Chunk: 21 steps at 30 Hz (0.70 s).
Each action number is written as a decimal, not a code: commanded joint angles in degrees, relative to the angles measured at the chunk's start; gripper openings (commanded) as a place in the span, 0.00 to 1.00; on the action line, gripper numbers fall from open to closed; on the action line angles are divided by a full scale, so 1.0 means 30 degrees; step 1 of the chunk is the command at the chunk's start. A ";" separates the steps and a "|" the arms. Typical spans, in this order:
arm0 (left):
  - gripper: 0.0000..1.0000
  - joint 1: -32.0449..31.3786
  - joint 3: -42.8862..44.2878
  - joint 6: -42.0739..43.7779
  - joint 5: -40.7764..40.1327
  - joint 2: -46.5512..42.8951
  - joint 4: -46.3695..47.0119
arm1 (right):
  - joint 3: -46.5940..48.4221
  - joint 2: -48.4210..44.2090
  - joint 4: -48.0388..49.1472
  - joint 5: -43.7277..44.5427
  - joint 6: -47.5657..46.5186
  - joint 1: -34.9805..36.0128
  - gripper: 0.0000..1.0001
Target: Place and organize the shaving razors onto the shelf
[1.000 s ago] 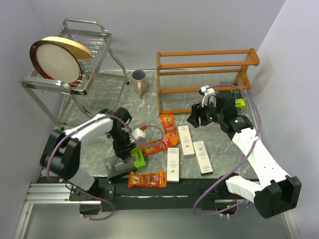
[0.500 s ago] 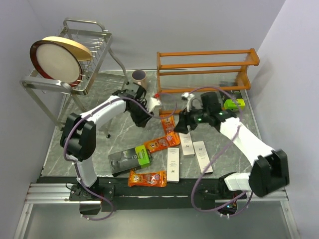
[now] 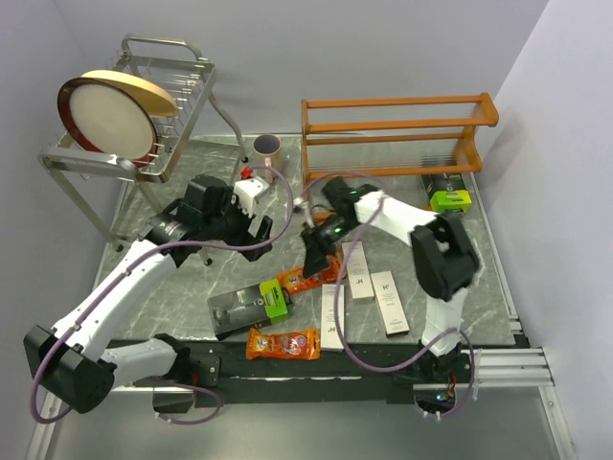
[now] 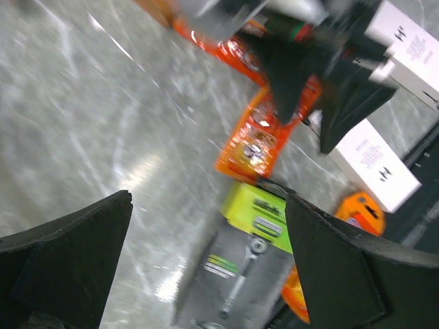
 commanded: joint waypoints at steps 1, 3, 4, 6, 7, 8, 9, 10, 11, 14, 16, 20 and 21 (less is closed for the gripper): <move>0.99 0.0112 -0.0782 -0.1365 0.1144 -0.0017 -0.0124 | 0.1379 0.1883 -0.2180 -0.1231 -0.0698 0.1230 0.64; 0.99 0.0404 -0.0754 -0.1220 0.1320 -0.0106 -0.0034 | 0.1233 0.2529 -0.1298 -0.0823 0.1201 0.1259 0.64; 1.00 0.0812 -0.0696 -0.1161 0.1466 -0.0165 -0.0005 | 0.1087 0.2734 -0.0859 -0.0560 0.1647 0.1259 0.64; 0.99 0.1254 -0.0608 -0.1044 0.1758 -0.0195 -0.0063 | 0.1085 0.3232 -0.0561 -0.0411 0.1915 0.1259 0.64; 0.99 0.1662 -0.0578 -0.1014 0.2224 -0.0253 -0.0063 | 0.1056 0.3379 -0.0445 -0.0382 0.2148 0.1288 0.64; 1.00 0.1840 -0.0549 -0.0898 0.2432 -0.0312 -0.0150 | 0.1085 0.3699 -0.0212 -0.0381 0.2353 0.1318 0.63; 1.00 0.1987 -0.0520 -0.0810 0.2608 -0.0399 -0.0180 | 0.1114 0.3877 -0.0152 -0.0468 0.2616 0.1318 0.63; 1.00 0.2278 -0.0578 -0.0751 0.2929 -0.0661 -0.0268 | 0.1289 0.4052 -0.0122 -0.0527 0.2677 0.1463 0.63; 0.99 0.2397 -0.0607 -0.0605 0.3570 -0.0751 -0.0356 | 0.1406 0.4402 -0.0093 -0.0528 0.2735 0.1523 0.62; 0.99 0.2515 -0.0812 -0.0370 0.4509 -0.1219 -0.1029 | 0.1875 0.5018 -0.0384 -0.0499 0.2358 0.2019 0.60; 0.99 0.2516 -0.1075 -0.0282 0.4689 -0.1453 -0.1381 | 0.2168 0.5255 -0.0125 -0.0527 0.2238 0.2255 0.59; 0.99 0.2544 -0.1281 -0.0310 0.4983 -0.1543 -0.1149 | 0.2665 0.6101 0.1166 -0.0908 0.4487 0.2519 0.58; 0.99 0.2574 -0.1310 -0.0398 0.5099 -0.1514 -0.1031 | 0.3015 0.6308 0.1312 -0.0996 0.4871 0.2577 0.58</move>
